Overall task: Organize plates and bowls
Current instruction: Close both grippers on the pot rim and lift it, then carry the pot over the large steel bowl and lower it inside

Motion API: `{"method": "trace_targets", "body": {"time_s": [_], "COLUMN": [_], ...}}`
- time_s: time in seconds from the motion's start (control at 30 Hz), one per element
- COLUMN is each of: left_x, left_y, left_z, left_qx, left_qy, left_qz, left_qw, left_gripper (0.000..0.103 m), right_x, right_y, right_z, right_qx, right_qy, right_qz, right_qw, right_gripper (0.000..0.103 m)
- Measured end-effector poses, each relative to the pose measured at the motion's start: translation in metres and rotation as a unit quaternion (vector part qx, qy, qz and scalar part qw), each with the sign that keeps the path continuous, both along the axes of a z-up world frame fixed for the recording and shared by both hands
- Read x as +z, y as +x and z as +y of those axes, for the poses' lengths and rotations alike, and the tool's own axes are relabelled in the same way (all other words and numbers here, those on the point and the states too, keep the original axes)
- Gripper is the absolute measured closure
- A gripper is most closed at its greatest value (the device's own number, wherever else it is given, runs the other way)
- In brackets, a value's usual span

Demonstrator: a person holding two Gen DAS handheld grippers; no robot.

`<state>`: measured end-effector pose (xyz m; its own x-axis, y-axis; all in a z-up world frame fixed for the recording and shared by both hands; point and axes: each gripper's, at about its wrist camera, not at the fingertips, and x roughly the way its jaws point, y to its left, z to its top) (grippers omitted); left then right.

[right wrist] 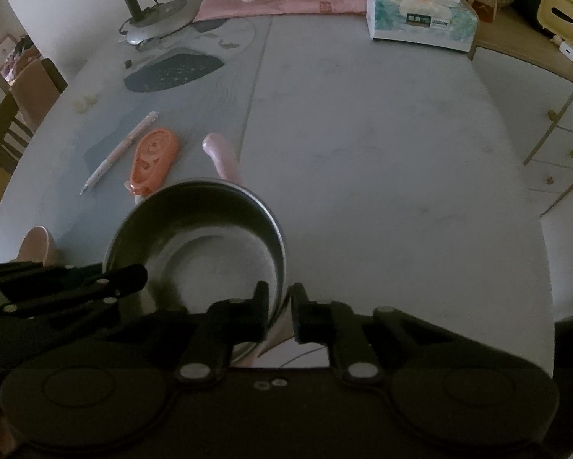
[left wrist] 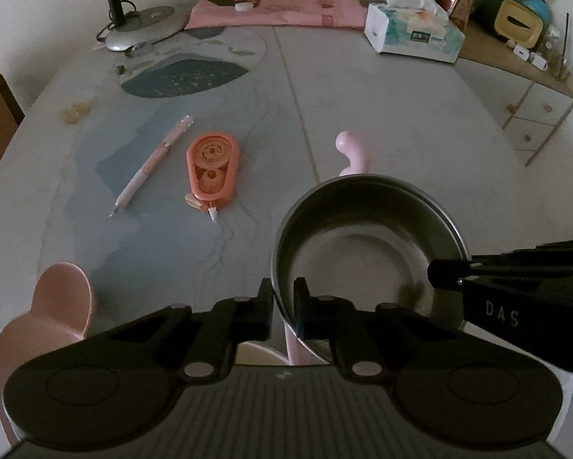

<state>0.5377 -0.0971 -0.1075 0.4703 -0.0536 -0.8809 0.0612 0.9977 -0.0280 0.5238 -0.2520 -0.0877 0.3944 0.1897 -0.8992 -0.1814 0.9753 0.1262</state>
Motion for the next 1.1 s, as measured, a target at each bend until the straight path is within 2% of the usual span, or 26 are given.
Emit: {"method": "trace_targets", "body": {"time_s": [0.33,0.67,0.83,1.1], "left_x": [0.023,0.064,0.086,0.107], "left_y": [-0.014,-0.036,-0.06,-0.11], "left_z": [-0.008,-0.017,-0.023,-0.032], "left_qx": [-0.002,-0.013,-0.025,-0.042], "left_qy": [0.011,0.01,0.008,0.009], "left_qz": [-0.026,-0.042,-0.048,-0.049], "left_qw": [0.9996,0.999,0.9985,0.9979], "left_gripper": [0.096,0.097,0.097,0.097], "right_x": [0.012,0.05,0.075,0.095], "right_y": [-0.01,-0.03,-0.051,-0.099], "right_z": [0.0,-0.016,-0.024,-0.032], "right_qx": [-0.007,-0.019,-0.027,-0.036], "right_qy": [-0.011,0.002,0.002,-0.005], "right_qz": [-0.019,-0.044,-0.05,-0.055], "right_qw": [1.0,0.999,0.998,0.998], "right_gripper": [0.096,0.097,0.097,0.097]}}
